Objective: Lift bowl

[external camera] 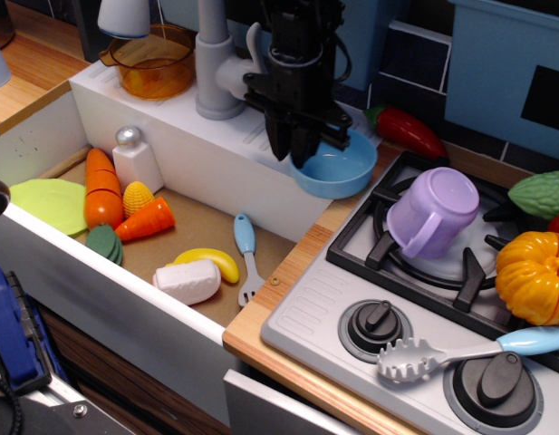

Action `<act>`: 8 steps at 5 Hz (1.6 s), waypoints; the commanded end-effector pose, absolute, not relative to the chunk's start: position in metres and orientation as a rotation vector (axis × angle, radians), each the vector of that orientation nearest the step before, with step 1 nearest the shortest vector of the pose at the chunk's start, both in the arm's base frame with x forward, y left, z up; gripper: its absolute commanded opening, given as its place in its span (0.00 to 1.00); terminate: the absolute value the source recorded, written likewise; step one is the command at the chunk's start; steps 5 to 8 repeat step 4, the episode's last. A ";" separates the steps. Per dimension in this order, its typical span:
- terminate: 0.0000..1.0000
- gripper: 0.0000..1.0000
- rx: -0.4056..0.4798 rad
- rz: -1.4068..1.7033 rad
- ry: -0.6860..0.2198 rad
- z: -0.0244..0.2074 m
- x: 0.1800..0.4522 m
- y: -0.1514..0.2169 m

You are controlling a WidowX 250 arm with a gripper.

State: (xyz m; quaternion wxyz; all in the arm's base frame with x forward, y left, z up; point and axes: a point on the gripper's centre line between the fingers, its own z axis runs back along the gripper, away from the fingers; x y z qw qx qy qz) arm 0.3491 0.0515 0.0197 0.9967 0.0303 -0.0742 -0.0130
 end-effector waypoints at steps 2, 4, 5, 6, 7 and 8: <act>0.00 0.00 0.071 -0.006 -0.173 0.097 0.358 0.056; 1.00 0.00 0.085 0.005 -0.142 0.158 0.357 0.058; 1.00 0.00 0.085 0.005 -0.142 0.158 0.357 0.058; 1.00 0.00 0.085 0.005 -0.142 0.158 0.357 0.058; 1.00 0.00 0.085 0.005 -0.142 0.158 0.357 0.058; 1.00 0.00 0.085 0.005 -0.142 0.158 0.357 0.058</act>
